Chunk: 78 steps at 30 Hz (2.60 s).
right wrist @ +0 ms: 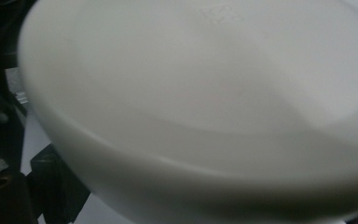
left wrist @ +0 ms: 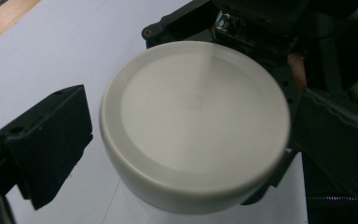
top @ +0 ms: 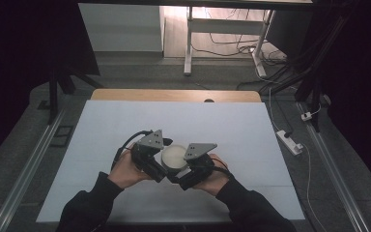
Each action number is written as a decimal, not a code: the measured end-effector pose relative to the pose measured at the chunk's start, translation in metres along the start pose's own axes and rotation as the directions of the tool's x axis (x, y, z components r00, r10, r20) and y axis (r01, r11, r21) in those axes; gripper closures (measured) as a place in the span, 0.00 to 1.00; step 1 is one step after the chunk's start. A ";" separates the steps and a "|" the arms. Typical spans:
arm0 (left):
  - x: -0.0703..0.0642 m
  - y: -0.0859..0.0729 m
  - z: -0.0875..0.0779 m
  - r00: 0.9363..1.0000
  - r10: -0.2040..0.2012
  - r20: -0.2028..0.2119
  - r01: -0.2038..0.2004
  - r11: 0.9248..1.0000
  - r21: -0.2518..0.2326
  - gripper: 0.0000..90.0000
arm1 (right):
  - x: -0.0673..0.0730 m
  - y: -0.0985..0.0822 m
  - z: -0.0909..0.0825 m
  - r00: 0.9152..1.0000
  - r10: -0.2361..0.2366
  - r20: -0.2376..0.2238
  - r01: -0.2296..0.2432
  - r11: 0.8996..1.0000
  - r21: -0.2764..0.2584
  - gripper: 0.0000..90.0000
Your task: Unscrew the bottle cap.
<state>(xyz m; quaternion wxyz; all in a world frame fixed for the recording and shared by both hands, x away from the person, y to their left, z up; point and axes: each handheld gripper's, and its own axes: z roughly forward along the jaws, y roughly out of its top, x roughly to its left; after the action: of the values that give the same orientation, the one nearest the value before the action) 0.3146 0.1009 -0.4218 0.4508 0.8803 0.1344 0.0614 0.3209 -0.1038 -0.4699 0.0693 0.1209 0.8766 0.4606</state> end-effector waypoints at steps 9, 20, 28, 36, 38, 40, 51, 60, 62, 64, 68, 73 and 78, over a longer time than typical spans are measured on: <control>-0.001 -0.003 0.000 0.997 0.045 0.058 -0.043 0.999 -0.033 0.08 | 0.006 0.004 -0.002 0.999 -0.025 -0.038 0.025 1.000 -0.019 0.07; -0.011 0.007 0.012 0.987 -0.086 -0.136 0.086 0.996 -0.012 0.08 | -0.001 0.002 -0.002 0.998 0.023 0.059 -0.023 1.000 0.004 0.07; -0.019 0.013 0.021 0.959 -0.157 -0.236 0.158 0.987 -0.012 0.08 | -0.005 0.001 -0.002 0.993 0.059 0.098 -0.061 0.998 0.012 0.07; -0.008 0.008 0.007 0.995 -0.044 -0.092 0.045 0.999 0.007 0.00 | -0.002 0.001 -0.002 0.998 0.032 0.059 -0.032 0.999 0.008 0.07; -0.007 0.007 0.005 0.996 -0.023 -0.081 0.024 1.000 0.014 0.00 | 0.000 0.001 -0.002 0.999 0.020 0.046 -0.021 1.000 0.006 0.07; -0.005 0.004 0.000 1.000 0.008 -0.014 -0.008 1.000 0.007 0.00 | 0.001 0.002 -0.002 1.000 0.010 0.029 -0.010 1.000 0.003 0.07; -0.003 -0.001 0.000 0.996 0.058 0.075 -0.056 0.998 -0.030 0.08 | 0.010 0.006 -0.003 0.999 -0.026 -0.041 0.025 0.999 -0.021 0.07; -0.006 0.003 0.004 1.000 -0.005 -0.010 0.005 1.000 -0.003 0.09 | 0.007 0.005 -0.003 1.000 -0.009 0.006 0.009 1.000 -0.005 0.07; -0.008 0.005 0.006 0.999 -0.026 -0.042 0.026 1.000 0.005 0.09 | 0.006 0.005 -0.003 1.000 0.001 0.022 -0.001 1.000 -0.003 0.07; -0.008 0.006 0.007 0.998 -0.035 -0.059 0.035 0.999 0.009 0.09 | 0.006 0.004 -0.003 1.000 0.009 0.028 -0.009 1.000 -0.003 0.07; -0.012 0.010 0.010 0.990 -0.069 -0.125 0.072 0.997 0.019 0.09 | 0.004 0.004 -0.002 0.997 0.030 0.070 -0.031 1.000 0.004 0.07; -0.013 0.011 0.010 0.986 -0.102 -0.134 0.104 0.995 0.006 0.09 | 0.003 0.003 -0.001 0.996 0.038 0.077 -0.038 0.999 0.009 0.07; -0.013 0.012 0.009 0.985 -0.106 -0.137 0.107 0.994 0.004 0.09 | 0.003 0.003 -0.001 0.997 0.037 0.075 -0.038 0.999 0.008 0.07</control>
<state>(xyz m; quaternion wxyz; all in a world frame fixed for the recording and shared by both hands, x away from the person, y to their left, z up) 0.3066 0.0834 -0.4176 0.4382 0.8682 0.2120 0.0964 0.3179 -0.1020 -0.4672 0.0927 0.1548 0.8732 0.4527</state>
